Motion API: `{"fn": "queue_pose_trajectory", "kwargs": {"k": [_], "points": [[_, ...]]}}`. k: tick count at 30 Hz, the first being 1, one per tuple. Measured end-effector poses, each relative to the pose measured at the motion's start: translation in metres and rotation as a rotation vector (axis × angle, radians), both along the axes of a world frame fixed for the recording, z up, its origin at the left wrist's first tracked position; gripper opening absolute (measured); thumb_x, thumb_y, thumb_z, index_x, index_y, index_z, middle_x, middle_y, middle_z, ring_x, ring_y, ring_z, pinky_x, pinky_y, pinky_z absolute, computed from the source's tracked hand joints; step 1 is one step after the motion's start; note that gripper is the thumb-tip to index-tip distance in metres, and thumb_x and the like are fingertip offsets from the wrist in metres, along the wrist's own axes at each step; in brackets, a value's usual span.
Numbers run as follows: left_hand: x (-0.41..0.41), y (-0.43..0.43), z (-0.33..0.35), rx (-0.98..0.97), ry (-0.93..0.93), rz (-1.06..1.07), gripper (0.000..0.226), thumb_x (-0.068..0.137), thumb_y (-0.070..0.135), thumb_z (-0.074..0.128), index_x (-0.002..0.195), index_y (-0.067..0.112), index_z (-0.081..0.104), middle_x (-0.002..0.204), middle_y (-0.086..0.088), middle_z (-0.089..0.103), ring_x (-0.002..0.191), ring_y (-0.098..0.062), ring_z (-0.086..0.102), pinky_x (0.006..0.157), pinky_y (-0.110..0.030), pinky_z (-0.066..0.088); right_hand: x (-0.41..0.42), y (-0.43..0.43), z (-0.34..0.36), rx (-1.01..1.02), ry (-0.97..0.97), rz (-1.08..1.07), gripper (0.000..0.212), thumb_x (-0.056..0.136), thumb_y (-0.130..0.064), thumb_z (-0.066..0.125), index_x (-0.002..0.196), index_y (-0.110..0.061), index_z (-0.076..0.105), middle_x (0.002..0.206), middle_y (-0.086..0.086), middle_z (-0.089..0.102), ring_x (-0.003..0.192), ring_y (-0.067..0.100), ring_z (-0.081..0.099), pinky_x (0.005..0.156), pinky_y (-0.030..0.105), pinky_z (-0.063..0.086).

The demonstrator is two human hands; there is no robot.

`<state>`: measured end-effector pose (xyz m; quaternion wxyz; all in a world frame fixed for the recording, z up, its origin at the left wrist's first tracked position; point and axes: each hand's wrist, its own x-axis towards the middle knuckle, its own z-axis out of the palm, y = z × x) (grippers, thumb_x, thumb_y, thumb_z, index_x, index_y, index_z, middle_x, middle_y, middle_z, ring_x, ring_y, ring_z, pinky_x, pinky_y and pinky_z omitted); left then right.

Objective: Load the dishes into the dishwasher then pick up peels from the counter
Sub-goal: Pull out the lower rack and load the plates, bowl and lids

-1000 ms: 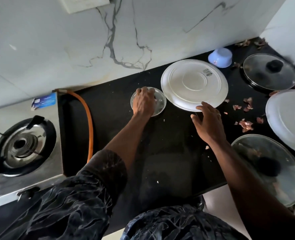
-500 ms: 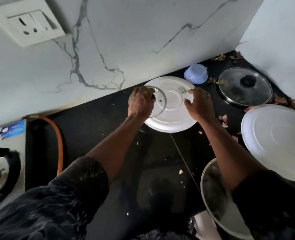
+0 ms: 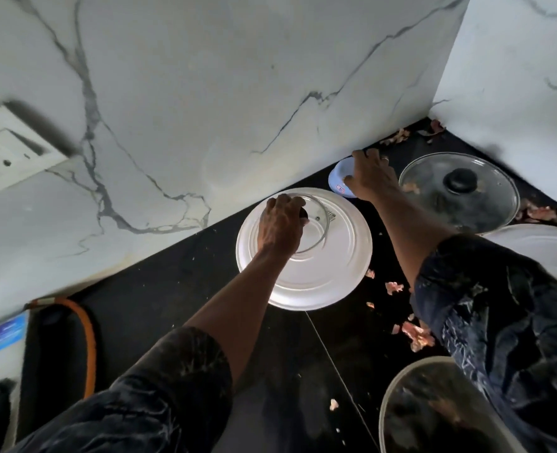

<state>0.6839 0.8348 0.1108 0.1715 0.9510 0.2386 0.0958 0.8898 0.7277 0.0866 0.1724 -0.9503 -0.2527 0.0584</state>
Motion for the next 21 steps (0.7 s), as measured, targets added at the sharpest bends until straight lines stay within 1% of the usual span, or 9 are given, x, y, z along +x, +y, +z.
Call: {"fn": "queue_pose_trajectory", "kwargs": {"k": [4, 6, 11, 14, 16, 17, 19, 21], "points": [[0.003, 0.002, -0.008, 0.002, -0.009, -0.016, 0.039, 0.09, 0.019, 0.073, 0.127, 0.014, 0.065, 0.121, -0.01, 0.063, 0.118, -0.033, 0.051, 0.095, -0.044, 0.046, 0.009, 0.008, -0.02, -0.023, 0.041, 0.016, 0.058, 0.09, -0.04, 0.067, 0.136, -0.014, 0.044, 0.143, 0.015, 0.041, 0.132, 0.04, 0.042, 0.103, 0.052, 0.04], [0.004, 0.002, -0.012, 0.011, -0.005, -0.021, 0.038, 0.09, 0.02, 0.073, 0.127, 0.014, 0.065, 0.121, -0.01, 0.063, 0.118, -0.033, 0.051, 0.094, -0.043, 0.046, 0.01, 0.011, -0.028, -0.008, 0.028, 0.027, 0.061, 0.089, -0.041, 0.068, 0.137, -0.014, 0.043, 0.145, 0.015, 0.039, 0.133, 0.04, 0.041, 0.102, 0.052, 0.04], [0.002, -0.004, -0.022, 0.029, 0.002, -0.034, 0.034, 0.09, 0.018, 0.072, 0.123, 0.013, 0.066, 0.115, -0.01, 0.063, 0.113, -0.033, 0.051, 0.088, -0.043, 0.046, 0.01, 0.015, -0.034, 0.051, -0.025, 0.023, 0.06, 0.086, -0.037, 0.073, 0.135, -0.016, 0.044, 0.137, 0.015, 0.043, 0.125, 0.04, 0.046, 0.098, 0.049, 0.043], [0.0, -0.006, -0.024, 0.022, -0.01, -0.033, 0.033, 0.088, 0.017, 0.073, 0.121, 0.012, 0.067, 0.114, -0.01, 0.064, 0.111, -0.034, 0.052, 0.088, -0.044, 0.047, 0.009, 0.013, -0.03, 0.087, -0.007, 0.002, 0.068, 0.083, -0.037, 0.078, 0.138, -0.017, 0.044, 0.138, 0.015, 0.042, 0.124, 0.04, 0.045, 0.098, 0.048, 0.045], [-0.002, -0.007, -0.023, 0.016, -0.01, -0.034, 0.032, 0.088, 0.016, 0.074, 0.12, 0.012, 0.067, 0.113, -0.01, 0.064, 0.111, -0.034, 0.052, 0.088, -0.044, 0.046, 0.008, 0.007, -0.026, 0.101, -0.039, -0.019, 0.073, 0.08, -0.04, 0.081, 0.139, -0.018, 0.045, 0.137, 0.016, 0.044, 0.122, 0.04, 0.047, 0.097, 0.048, 0.046], [-0.003, -0.007, -0.021, 0.01, -0.009, -0.034, 0.032, 0.088, 0.016, 0.074, 0.12, 0.012, 0.067, 0.113, -0.01, 0.064, 0.111, -0.034, 0.052, 0.088, -0.044, 0.046, 0.007, 0.003, -0.023, 0.102, -0.067, -0.019, 0.072, 0.079, -0.04, 0.082, 0.137, -0.018, 0.046, 0.135, 0.016, 0.046, 0.121, 0.041, 0.048, 0.096, 0.048, 0.047], [-0.006, -0.009, -0.018, 0.003, -0.01, -0.031, 0.032, 0.089, 0.017, 0.073, 0.121, 0.012, 0.067, 0.114, -0.01, 0.064, 0.112, -0.034, 0.051, 0.087, -0.044, 0.046, 0.005, -0.004, -0.019, 0.084, -0.129, -0.013, 0.063, 0.08, -0.034, 0.079, 0.133, -0.015, 0.05, 0.129, 0.018, 0.05, 0.117, 0.042, 0.051, 0.093, 0.049, 0.048], [-0.011, -0.011, -0.015, 0.005, -0.003, -0.028, 0.032, 0.091, 0.017, 0.072, 0.122, 0.013, 0.066, 0.116, -0.01, 0.063, 0.113, -0.033, 0.051, 0.088, -0.043, 0.046, 0.004, -0.011, -0.015, 0.006, -0.139, 0.004, 0.054, 0.083, -0.032, 0.075, 0.13, -0.014, 0.053, 0.127, 0.018, 0.05, 0.116, 0.042, 0.051, 0.093, 0.048, 0.047]]}}
